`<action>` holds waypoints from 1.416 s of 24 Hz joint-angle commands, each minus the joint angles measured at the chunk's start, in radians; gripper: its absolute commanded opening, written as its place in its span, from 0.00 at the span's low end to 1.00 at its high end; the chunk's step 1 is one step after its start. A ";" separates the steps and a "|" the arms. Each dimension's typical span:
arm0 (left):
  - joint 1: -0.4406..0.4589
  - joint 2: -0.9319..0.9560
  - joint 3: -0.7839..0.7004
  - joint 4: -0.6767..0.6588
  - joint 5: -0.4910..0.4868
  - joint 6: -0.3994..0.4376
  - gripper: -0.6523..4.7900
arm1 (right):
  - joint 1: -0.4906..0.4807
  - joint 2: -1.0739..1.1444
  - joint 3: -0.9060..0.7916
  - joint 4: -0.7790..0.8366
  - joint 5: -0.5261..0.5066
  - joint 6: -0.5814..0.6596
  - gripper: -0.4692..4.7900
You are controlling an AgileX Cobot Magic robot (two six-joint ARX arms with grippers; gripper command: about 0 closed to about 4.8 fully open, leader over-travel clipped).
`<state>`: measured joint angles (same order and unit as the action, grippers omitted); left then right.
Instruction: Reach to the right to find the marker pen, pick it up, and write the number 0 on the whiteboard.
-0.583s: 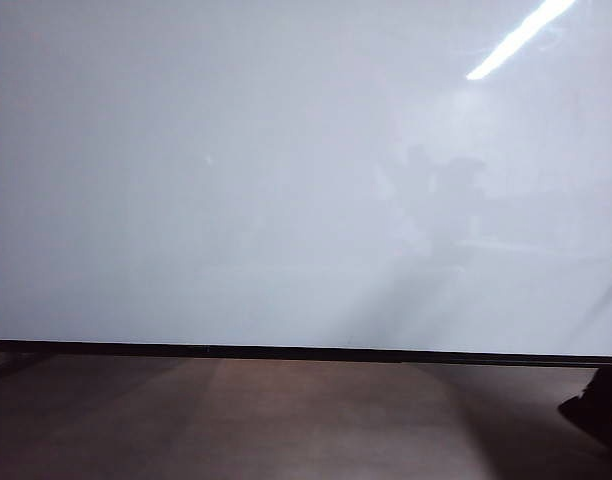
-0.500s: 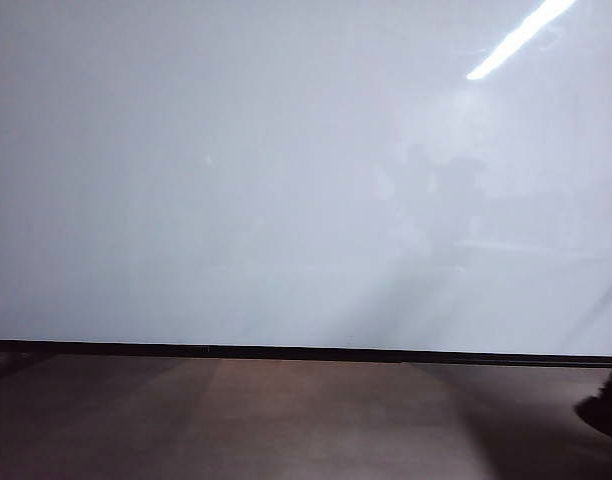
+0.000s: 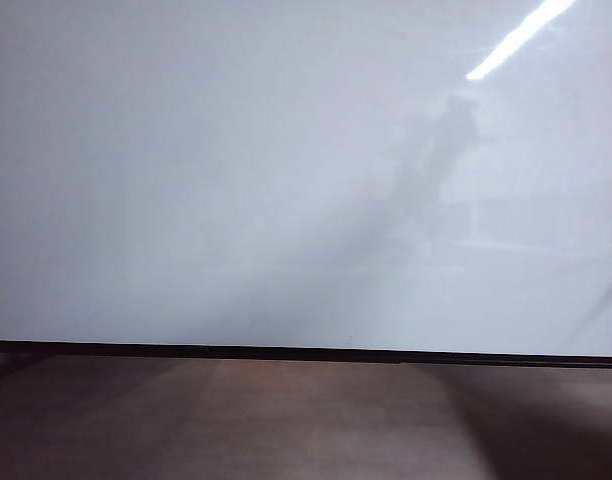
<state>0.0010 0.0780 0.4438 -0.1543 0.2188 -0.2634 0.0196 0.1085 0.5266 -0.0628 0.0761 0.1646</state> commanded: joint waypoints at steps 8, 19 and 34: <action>-0.084 0.569 0.312 0.268 0.165 -0.108 0.11 | -0.034 0.641 0.498 0.193 0.079 -0.340 0.08; -0.317 1.092 0.688 0.313 0.247 0.278 0.11 | -0.233 1.099 0.354 0.610 -0.146 -0.140 0.08; -0.395 1.590 0.829 0.521 0.519 0.284 0.11 | -0.452 1.689 0.193 1.149 -0.426 -0.270 0.08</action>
<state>-0.3828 1.6707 1.2522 0.3283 0.7609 0.0059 -0.4366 1.8030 0.7139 1.0328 -0.3347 -0.0952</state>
